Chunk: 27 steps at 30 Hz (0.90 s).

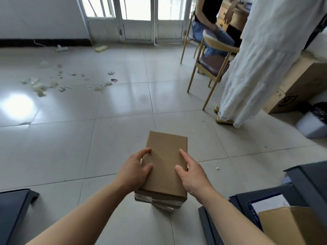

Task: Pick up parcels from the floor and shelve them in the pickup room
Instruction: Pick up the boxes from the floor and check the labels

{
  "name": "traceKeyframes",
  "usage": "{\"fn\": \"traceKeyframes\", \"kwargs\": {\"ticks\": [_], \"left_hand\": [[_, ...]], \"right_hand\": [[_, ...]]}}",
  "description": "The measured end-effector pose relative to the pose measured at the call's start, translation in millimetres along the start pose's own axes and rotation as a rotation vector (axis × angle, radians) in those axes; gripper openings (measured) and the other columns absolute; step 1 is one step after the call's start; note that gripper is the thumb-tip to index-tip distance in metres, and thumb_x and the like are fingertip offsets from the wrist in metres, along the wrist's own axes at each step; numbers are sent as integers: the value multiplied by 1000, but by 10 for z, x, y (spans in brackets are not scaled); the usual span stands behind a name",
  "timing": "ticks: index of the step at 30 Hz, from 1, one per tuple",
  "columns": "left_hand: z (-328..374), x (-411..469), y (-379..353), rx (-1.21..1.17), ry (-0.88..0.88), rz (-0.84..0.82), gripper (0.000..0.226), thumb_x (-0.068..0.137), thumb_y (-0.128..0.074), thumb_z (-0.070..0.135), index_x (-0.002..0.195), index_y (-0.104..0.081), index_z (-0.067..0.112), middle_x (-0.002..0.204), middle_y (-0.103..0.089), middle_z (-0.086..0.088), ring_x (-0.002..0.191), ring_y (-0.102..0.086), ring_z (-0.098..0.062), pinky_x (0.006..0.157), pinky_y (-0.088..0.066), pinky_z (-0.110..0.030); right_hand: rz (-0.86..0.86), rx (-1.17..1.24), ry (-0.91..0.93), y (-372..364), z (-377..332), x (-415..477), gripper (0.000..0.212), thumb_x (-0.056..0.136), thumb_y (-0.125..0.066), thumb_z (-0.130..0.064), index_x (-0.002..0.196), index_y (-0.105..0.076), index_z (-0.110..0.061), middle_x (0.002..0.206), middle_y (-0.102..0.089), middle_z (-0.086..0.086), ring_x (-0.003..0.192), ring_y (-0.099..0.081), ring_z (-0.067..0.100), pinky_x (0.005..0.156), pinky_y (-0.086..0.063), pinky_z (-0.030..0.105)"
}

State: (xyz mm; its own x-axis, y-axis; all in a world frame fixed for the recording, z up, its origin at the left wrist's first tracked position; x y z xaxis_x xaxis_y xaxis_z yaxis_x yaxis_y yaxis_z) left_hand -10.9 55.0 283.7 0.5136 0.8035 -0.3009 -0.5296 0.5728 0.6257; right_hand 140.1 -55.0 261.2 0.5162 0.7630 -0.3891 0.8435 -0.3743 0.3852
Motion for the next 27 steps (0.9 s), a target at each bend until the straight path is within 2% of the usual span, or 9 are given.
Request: {"fn": "traceKeyframes", "kwargs": {"ticks": [6, 11, 14, 19, 24, 27], "left_hand": [[774, -600, 733, -24, -40, 68, 49, 89, -59, 23, 136, -47, 30, 137, -53, 0, 112, -59, -21, 97, -48, -34], [1234, -1103, 1182, -55, -54, 127, 50, 89, -60, 22, 137, -47, 28, 138, -51, -2, 115, -56, -22, 99, -48, -39], [1416, -1365, 1360, -67, -56, 147, 50, 90, -59, 22, 138, -45, 28, 139, -50, -2, 115, -56, -23, 97, -49, -39], [1559, -1845, 1618, -89, -44, 198, 51, 90, -59, 20, 139, -43, 29, 136, -51, -2, 108, -60, -22, 90, -51, -32], [1506, -2227, 1711, -24, -13, 184, 67, 87, -61, 22, 145, -29, 35, 137, -46, -1, 105, -59, -21, 98, -47, -36], [1510, -2416, 1723, 30, -8, 156, 81, 86, -62, 21, 148, -15, 39, 134, -41, -1, 95, -53, -15, 96, -44, -29]], "right_hand": [[-32, 2, 63, 380, -922, -598, 57, 94, -51, -23, 145, -29, -36, 147, -38, -6, 128, -45, 17, 105, -43, 40], [-30, -40, 122, 634, -1560, -1086, 56, 95, -50, -22, 146, -29, -33, 145, -40, -4, 125, -47, 18, 104, -45, 40], [-40, -59, 154, 724, -1808, -1334, 55, 96, -49, -22, 146, -29, -34, 145, -38, -5, 125, -46, 19, 102, -46, 41], [-80, -72, 213, 730, -2071, -1700, 55, 94, -52, -23, 144, -32, -35, 144, -41, -6, 125, -47, 18, 101, -47, 41], [-128, -44, 252, 612, -2146, -2002, 62, 88, -57, -21, 140, -32, -45, 140, -44, -4, 122, -50, 19, 98, -49, 42], [-143, -39, 271, 572, -2173, -2148, 70, 87, -58, -13, 141, -28, -47, 135, -36, -6, 121, -49, 20, 98, -49, 43]]}}
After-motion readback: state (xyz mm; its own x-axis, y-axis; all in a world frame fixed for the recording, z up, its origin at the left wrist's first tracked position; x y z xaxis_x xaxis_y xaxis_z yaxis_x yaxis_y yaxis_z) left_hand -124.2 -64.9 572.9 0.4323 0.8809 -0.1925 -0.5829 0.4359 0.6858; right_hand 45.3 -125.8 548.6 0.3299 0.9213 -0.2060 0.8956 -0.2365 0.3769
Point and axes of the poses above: each hand's wrist, its own x-axis towards the middle knuckle, its own y-axis out of the back of the hand, z = x × y, the point moved 9 cm from there along x, towards the middle knuckle
